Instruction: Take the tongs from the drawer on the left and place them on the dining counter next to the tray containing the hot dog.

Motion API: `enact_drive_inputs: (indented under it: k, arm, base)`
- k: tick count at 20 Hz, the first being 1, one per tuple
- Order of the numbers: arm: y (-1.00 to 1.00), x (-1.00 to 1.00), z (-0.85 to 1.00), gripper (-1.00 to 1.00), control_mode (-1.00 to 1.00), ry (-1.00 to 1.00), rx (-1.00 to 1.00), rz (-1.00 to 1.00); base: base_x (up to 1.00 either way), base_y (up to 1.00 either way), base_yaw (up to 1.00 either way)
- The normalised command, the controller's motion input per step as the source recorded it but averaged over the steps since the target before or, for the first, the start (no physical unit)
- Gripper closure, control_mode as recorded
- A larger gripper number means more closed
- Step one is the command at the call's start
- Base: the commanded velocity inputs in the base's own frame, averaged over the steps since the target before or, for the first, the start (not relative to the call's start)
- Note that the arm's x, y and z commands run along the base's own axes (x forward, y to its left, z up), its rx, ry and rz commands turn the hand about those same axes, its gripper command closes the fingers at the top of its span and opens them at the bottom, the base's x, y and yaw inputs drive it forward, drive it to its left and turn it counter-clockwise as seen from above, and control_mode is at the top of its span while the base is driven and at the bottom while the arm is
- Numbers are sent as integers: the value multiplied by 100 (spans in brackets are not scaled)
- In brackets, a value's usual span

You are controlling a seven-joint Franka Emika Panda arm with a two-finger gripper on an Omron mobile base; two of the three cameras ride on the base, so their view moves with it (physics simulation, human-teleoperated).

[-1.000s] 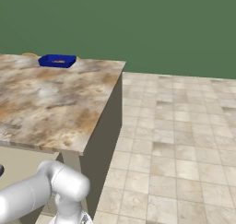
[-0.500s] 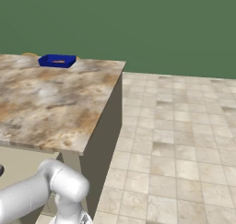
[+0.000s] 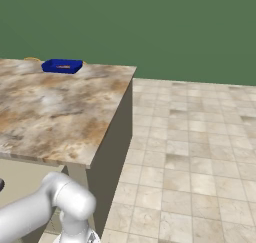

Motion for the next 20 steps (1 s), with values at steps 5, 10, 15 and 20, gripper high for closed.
enact_drive_inputs:
  k: [5,10,15,20]
  arm:
    - [15,1,-10,-100,-100,0,0,-10]
    - [14,3,-13,-100,-100,0,0,-12]
    - [13,7,-23,-100,-100,-1,-1,-10]
    - [9,13,-27,-100,-100,0,-4,-4]
  base:
    - [0,0,0]
    - [0,0,0]
    - [0,0,0]
    - [0,0,0]
